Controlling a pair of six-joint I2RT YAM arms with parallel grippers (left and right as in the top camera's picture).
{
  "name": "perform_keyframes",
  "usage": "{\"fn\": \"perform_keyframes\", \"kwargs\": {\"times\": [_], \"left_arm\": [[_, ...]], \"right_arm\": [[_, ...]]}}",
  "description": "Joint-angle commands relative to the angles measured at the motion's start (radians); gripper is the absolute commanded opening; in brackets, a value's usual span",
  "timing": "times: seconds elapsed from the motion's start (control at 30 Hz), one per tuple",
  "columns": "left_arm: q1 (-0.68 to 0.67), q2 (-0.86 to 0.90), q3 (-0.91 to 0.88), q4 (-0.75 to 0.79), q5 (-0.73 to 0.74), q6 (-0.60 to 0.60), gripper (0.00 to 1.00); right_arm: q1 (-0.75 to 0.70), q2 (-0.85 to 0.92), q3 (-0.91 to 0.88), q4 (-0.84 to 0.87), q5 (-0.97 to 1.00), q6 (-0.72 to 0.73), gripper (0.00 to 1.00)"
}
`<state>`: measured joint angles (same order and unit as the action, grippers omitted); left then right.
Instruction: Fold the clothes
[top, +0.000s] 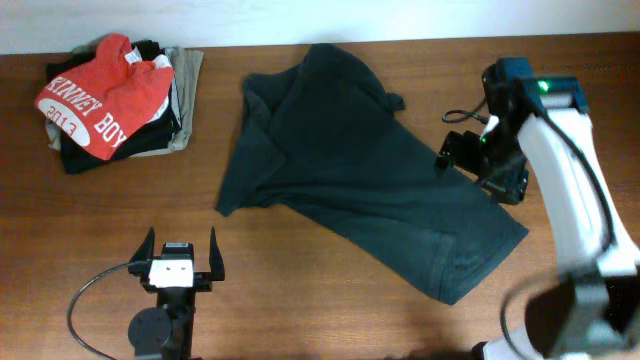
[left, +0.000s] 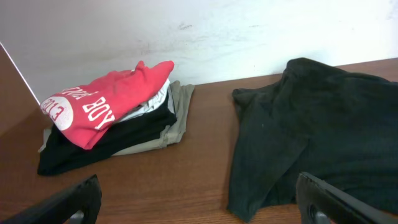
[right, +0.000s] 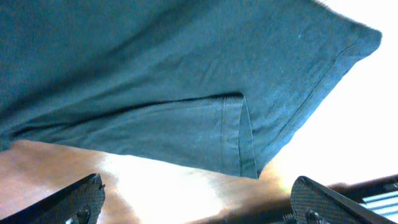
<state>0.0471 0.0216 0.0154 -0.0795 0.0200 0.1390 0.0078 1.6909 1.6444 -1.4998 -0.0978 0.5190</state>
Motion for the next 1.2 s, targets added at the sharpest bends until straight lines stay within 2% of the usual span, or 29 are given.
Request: {"fn": "perform_keyframes", "kwargs": {"times": [0.0,0.1,0.23,0.37,0.4,0.5,0.87,0.93,0.97,1.17], "left_arm": [[0.004,-0.008,-0.006,-0.002,0.011,0.016,0.99],[0.004,-0.008,-0.006,-0.002,0.011,0.016,0.99],[0.004,-0.008,-0.006,-0.002,0.011,0.016,0.99],[0.004,-0.008,-0.006,-0.002,0.011,0.016,0.99],[0.004,-0.008,-0.006,-0.002,0.011,0.016,0.99],[0.004,-0.008,-0.006,-0.002,0.011,0.016,0.99],[0.004,-0.008,-0.006,-0.002,0.011,0.016,0.99],[0.004,-0.008,-0.006,-0.002,0.011,0.016,0.99],[0.004,-0.008,-0.006,-0.002,0.011,0.016,0.99],[0.004,-0.008,-0.006,-0.002,0.011,0.016,0.99]], "right_arm": [[-0.001,-0.124,-0.195,0.038,0.047,0.039,0.99],[0.006,-0.127,-0.393,0.134,0.043,-0.008,1.00],[0.006,-0.126,-0.557,0.332,0.039,-0.013,0.75],[0.006,-0.124,-0.662,0.508,0.009,-0.013,0.75],[0.006,-0.118,-0.699,0.561,0.005,-0.013,0.69],[0.006,-0.085,-0.742,0.642,0.005,-0.033,0.68],[0.006,0.021,-0.754,0.714,0.032,-0.033,0.45],[0.006,0.021,-0.754,0.726,0.032,-0.033,0.29],[0.005,0.021,-0.753,0.729,0.032,-0.033,0.05],[0.005,0.021,-0.696,0.686,0.043,-0.035,0.04]]}}
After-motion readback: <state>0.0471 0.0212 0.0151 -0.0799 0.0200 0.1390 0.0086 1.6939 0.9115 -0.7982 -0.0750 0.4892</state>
